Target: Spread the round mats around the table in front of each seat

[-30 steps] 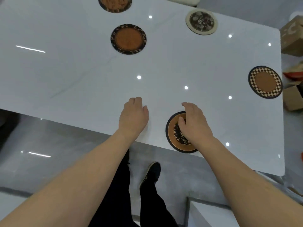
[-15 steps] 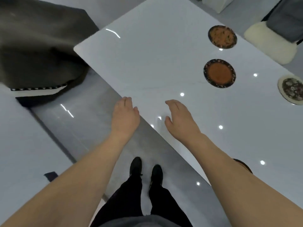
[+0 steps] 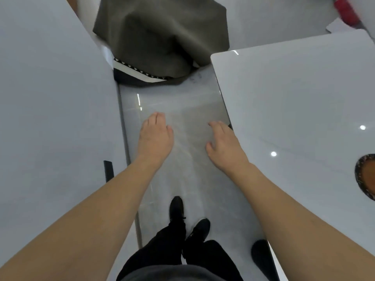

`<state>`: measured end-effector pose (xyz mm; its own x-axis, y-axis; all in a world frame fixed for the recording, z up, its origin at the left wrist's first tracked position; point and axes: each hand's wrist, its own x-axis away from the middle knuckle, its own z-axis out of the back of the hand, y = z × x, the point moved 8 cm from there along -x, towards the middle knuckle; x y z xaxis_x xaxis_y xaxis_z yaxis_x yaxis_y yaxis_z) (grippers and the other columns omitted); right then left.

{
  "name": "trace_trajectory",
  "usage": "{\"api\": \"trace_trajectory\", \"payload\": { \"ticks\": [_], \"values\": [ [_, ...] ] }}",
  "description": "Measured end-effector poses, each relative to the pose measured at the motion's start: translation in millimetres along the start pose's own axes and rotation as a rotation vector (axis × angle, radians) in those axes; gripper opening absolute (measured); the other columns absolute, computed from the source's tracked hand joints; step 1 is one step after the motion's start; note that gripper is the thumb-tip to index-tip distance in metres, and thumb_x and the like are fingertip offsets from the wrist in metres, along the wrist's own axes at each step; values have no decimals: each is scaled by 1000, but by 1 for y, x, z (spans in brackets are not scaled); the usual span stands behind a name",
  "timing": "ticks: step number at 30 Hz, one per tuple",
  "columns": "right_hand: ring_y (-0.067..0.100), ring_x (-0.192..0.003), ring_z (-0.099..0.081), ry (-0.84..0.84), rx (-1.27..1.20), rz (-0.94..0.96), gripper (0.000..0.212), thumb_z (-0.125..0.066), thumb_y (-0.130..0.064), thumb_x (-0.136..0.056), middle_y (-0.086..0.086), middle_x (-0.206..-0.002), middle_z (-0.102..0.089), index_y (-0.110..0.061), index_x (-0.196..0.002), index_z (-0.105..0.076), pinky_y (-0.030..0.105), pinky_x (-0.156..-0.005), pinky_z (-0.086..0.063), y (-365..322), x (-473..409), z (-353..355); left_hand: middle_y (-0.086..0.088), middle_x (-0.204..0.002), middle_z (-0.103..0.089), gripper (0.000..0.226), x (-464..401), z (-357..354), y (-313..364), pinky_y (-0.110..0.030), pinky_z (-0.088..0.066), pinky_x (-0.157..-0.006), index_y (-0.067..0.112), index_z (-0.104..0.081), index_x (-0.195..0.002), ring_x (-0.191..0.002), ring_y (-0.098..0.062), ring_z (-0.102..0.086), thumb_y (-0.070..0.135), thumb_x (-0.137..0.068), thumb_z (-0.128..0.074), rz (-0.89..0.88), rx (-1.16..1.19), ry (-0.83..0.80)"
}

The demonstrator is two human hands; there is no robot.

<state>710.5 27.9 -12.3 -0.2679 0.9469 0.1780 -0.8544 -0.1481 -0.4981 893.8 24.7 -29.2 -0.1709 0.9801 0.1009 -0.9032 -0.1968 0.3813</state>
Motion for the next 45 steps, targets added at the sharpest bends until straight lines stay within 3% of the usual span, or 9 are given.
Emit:
{"api": "trace_trajectory", "payload": {
  "ticks": [7,11,15,23,30,33,40,45],
  "values": [
    [27,-129,-39,-23,4,22,53,-48,-10,-88,13,-142,-42,-5,-140,-37,28,-106,-26,-8,-52,-5,-18,-133,-51,41,-49,0,-15,-46,-40,-106,1,-44,-132,-121,-35,-48,19,-95,-41,34,6,16],
    [29,-125,-42,-28,7,56,53,-48,-10,-88,14,-140,-44,-4,-139,-38,32,-106,-32,3,-90,9,-19,-134,-51,40,-86,1,0,-45,-40,-107,1,-45,-131,-122,-35,-48,18,-95,-42,21,11,55],
    [30,-125,-42,12,-15,18,53,-49,-9,-87,15,-139,-45,-3,-138,-39,30,-106,-28,23,-124,23,-18,-132,-53,39,-122,-7,25,-46,-43,-104,2,-47,-129,-119,-33,-51,20,-95,-41,-37,-9,57],
    [27,-132,-37,146,-118,-283,52,-48,-8,-88,11,-144,-42,-5,-139,-39,31,-110,-27,102,-135,53,-22,-127,-54,36,-187,-46,136,-44,-38,-104,-5,-50,-124,-117,-38,-50,13,-94,-43,-416,-83,-90],
    [25,-133,-36,305,-215,-600,52,-48,-10,-89,9,-146,-40,-9,-140,-37,29,-108,-27,176,-84,67,-25,-134,-52,39,-183,-97,240,-43,-35,-111,-8,-51,-128,-125,-37,-49,12,-95,-48,-806,-104,-249],
    [24,-134,-35,375,-250,-723,51,-47,-12,-90,8,-146,-40,-9,-140,-37,27,-108,-26,205,-45,71,-31,-118,-62,32,-157,-116,281,-49,-49,-98,-14,-58,-115,-110,-43,-61,3,-88,-59,-978,-119,-266],
    [22,-135,-35,509,-294,-947,52,-47,-13,-90,7,-146,-39,-10,-141,-36,24,-107,-23,258,49,76,-26,-108,-67,31,-87,-162,362,-44,-55,-86,-10,-63,-105,-100,-38,-66,4,-79,-70,-1238,-144,-349],
    [21,-135,-35,591,-336,-1065,52,-48,-15,-91,6,-146,-41,-10,-141,-36,26,-109,-24,291,108,80,-25,-132,-55,38,-40,-195,392,-43,-38,-107,-7,-54,-126,-121,-39,-52,13,-93,-51,-1271,-100,-485]
  ]
}}
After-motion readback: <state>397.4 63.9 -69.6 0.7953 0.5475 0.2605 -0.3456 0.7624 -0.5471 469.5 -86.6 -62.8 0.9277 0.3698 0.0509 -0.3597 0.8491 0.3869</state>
